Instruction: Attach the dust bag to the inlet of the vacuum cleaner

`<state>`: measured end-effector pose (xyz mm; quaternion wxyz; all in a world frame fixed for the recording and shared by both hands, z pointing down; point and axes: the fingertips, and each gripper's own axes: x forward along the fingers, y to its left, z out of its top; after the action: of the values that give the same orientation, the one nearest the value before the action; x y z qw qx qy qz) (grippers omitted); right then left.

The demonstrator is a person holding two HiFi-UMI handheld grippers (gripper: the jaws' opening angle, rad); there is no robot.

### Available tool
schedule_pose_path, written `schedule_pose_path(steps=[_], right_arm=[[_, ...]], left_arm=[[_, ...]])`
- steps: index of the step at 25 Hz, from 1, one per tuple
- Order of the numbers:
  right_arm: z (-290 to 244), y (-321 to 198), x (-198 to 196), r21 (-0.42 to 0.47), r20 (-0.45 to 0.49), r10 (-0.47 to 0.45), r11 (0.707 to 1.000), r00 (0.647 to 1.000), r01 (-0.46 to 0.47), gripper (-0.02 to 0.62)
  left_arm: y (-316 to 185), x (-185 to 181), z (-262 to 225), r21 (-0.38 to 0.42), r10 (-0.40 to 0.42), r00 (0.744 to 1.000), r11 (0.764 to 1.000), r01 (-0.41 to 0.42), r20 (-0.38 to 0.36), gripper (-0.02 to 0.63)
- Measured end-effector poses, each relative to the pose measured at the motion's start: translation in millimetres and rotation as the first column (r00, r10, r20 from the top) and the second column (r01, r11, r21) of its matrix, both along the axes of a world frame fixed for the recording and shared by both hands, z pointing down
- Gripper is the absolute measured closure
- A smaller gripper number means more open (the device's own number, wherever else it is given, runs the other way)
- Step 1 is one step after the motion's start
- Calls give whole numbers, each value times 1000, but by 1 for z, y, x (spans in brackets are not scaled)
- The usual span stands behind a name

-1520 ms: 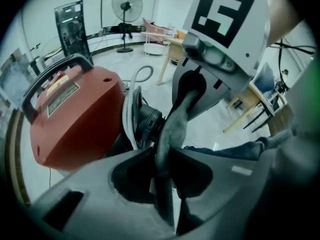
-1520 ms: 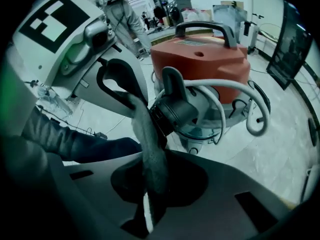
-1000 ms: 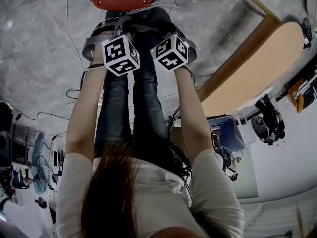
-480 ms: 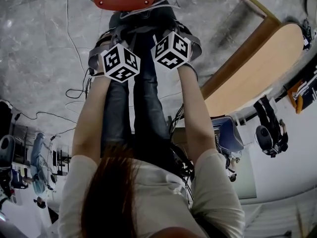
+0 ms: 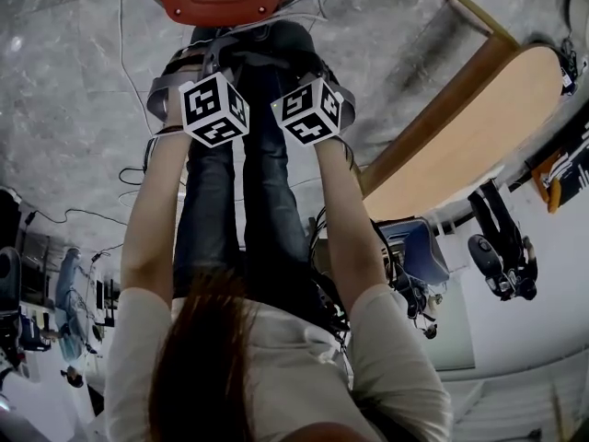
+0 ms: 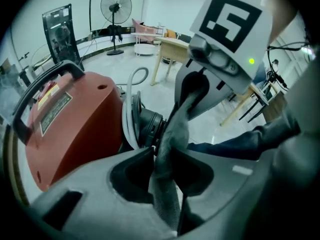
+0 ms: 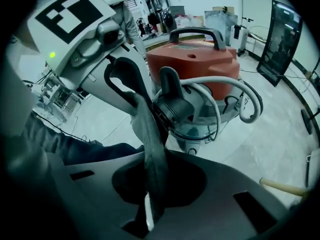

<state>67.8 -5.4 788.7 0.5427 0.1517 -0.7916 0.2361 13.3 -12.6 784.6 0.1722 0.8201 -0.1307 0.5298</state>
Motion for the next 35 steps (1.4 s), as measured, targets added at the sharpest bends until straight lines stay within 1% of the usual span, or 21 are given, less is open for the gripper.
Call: schedule_pose_path(steps=[1,3,6,8,13,17,19,22,24,26,27,30,31,35], right_arm=[[0,1,0,-1,1,5,1000,1000,-5,575],[0,-1,0,0,-3,-20,1000,1000,20,574],[1,-6,-4,1,-12,-94,996,995,94,565],[2,-7,-6,3,-10,-124,992,992,124,560],[0,-4,-5,10,4,-115,993,993,115,560],[2,-2,-5,-16,16,-125,992,992,125,546],[2,-1,-4,-43,20,-128,991,992,129,540],[1,0,-1,-75,25,-108,991,994,110,545],[1,0,0,-76,21,-99,992,995,101,543],[1,-1,0,-59,13,-112,992,994,113,540],[0,-1,0,-49,12,-124,991,992,124,532],[-2,-3,-2,-43,21,-133,990,991,134,456],[-3,-4,-2,-44,26,-131,990,991,132,445],[-7,-8,3,-48,22,-126,991,992,127,439]], left_arm=[[-1,0,1,-10,9,1000,1000,-9,-2,505],[-2,-1,2,-29,11,1000,1000,-12,-11,502],[2,-1,2,-42,-19,1000,999,19,-20,505],[4,-2,3,-37,-44,999,998,43,-14,514],[6,-1,3,-22,-96,995,995,96,8,526],[8,-2,4,-25,-154,988,988,154,7,531],[9,-2,4,-50,-179,984,983,178,-6,531],[11,0,3,-109,-223,974,970,218,-37,528],[12,0,3,-145,-253,966,959,243,-56,519],[14,-1,2,-170,-268,961,952,254,-66,508],[14,-1,2,-177,-270,961,951,254,-67,508],[13,-2,1,-188,-264,962,950,249,-63,499],[13,-2,1,-191,-262,963,950,246,-61,490],[17,-2,-2,-224,-270,961,942,250,-63,436]])
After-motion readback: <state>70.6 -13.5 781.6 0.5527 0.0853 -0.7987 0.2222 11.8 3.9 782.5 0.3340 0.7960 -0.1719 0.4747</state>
